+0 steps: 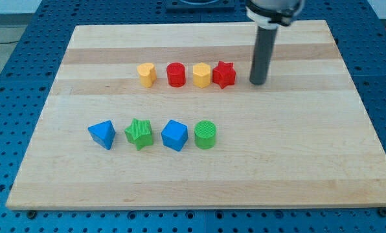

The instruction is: Separate the red star from yellow hexagon

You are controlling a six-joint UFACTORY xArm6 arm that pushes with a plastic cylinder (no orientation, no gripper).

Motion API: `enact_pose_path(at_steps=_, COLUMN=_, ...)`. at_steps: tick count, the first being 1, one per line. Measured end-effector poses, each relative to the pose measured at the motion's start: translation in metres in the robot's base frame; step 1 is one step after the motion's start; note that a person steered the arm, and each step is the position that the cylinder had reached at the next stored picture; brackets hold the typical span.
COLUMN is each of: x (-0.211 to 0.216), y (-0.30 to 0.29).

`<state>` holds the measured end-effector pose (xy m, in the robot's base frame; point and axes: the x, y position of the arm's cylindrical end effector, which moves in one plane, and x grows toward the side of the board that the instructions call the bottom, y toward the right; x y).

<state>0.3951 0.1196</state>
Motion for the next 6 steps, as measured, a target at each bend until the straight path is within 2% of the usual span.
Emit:
enact_pose_path(at_steps=1, x=0.051, y=-0.012)
enact_pose_path(at_steps=2, x=0.072, y=-0.059)
enact_pose_path(at_steps=3, x=0.055, y=-0.105)
enact_pose_path(at_steps=4, x=0.026, y=-0.121)
enact_pose_path(at_steps=6, x=-0.010, y=-0.115)
